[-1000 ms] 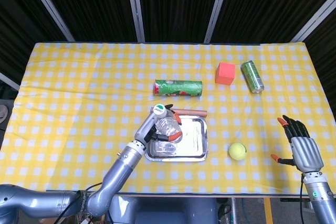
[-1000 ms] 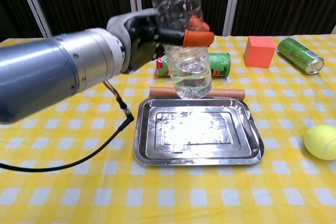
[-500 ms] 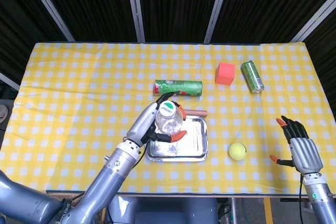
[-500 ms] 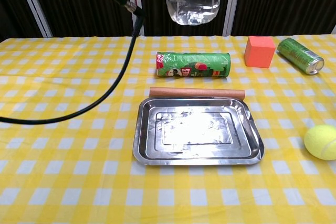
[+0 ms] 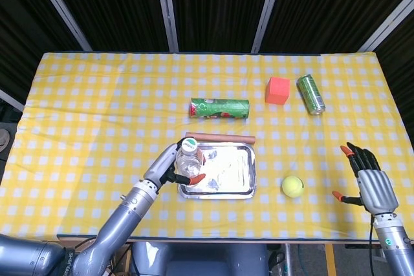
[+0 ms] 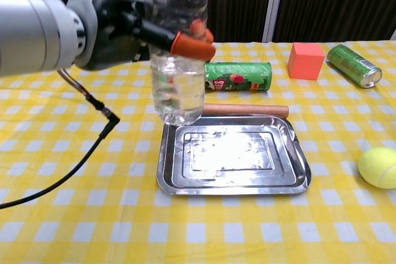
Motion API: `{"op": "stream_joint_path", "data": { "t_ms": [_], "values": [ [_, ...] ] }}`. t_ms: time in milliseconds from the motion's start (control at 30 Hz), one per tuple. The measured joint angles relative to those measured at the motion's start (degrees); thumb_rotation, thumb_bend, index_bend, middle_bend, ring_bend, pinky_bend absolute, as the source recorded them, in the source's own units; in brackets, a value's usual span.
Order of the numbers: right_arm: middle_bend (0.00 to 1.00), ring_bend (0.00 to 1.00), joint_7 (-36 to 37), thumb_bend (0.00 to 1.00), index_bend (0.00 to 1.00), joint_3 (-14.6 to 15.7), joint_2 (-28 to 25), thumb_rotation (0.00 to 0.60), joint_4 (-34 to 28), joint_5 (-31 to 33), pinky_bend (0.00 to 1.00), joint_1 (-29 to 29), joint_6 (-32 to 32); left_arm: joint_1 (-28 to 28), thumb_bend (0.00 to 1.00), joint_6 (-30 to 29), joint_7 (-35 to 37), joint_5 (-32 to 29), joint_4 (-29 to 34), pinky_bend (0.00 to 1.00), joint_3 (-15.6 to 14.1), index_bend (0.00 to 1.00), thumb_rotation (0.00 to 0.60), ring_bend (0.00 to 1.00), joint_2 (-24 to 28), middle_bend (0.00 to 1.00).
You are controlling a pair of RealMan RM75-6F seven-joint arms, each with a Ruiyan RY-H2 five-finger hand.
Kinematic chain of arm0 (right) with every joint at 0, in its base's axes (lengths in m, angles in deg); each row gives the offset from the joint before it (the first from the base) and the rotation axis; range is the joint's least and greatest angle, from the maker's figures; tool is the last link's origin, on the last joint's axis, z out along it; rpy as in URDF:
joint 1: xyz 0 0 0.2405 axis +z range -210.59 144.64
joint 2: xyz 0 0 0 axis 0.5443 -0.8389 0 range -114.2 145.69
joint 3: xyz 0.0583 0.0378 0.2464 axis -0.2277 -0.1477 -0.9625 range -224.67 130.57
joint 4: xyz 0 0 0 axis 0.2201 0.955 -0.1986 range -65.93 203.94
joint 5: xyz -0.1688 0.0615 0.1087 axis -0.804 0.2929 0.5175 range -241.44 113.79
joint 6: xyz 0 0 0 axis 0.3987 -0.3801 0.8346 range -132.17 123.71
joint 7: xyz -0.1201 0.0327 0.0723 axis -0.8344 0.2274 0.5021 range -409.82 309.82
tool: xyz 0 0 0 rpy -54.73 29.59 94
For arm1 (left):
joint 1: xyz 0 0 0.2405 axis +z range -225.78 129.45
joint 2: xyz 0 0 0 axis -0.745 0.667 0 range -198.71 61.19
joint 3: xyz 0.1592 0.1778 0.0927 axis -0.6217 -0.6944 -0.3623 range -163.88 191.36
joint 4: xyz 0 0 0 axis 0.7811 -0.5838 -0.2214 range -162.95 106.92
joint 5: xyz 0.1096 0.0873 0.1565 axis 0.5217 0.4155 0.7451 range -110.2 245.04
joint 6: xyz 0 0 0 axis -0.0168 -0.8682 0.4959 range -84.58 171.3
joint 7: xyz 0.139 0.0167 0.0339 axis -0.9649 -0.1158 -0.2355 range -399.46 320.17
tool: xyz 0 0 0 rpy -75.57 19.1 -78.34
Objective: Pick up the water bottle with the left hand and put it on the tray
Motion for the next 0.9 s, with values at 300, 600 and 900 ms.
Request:
{"op": "stream_joint_path", "data": {
  "t_ms": [300,600,900],
  "values": [
    [0.00,0.00,1.01,0.05,0.01,0.08,-0.13,0.600,0.21,-0.58,0.00,-0.03,-0.42,5.32,0.46,5.41,10.68,14.23,-9.26,0.04,-5.40,0.67,0.600,0.05,-1.71,0.58],
    [0.00,0.00,1.48,0.05,0.01,0.02,-0.10,0.600,0.52,-0.60,0.00,0.00,-0.51,3.66,0.47,4.64,9.54,14.61,-2.62,0.04,-1.12,0.68,0.600,0.05,-0.87,0.59],
    [0.00,0.00,0.74,0.05,0.01,0.31,0.21,0.600,0.38,-0.91,0.00,0.19,-0.18,-6.02,0.46,-6.12,-5.70,4.82,10.96,0.04,9.98,0.68,0.600,0.05,0.54,0.59]
  ]
}}
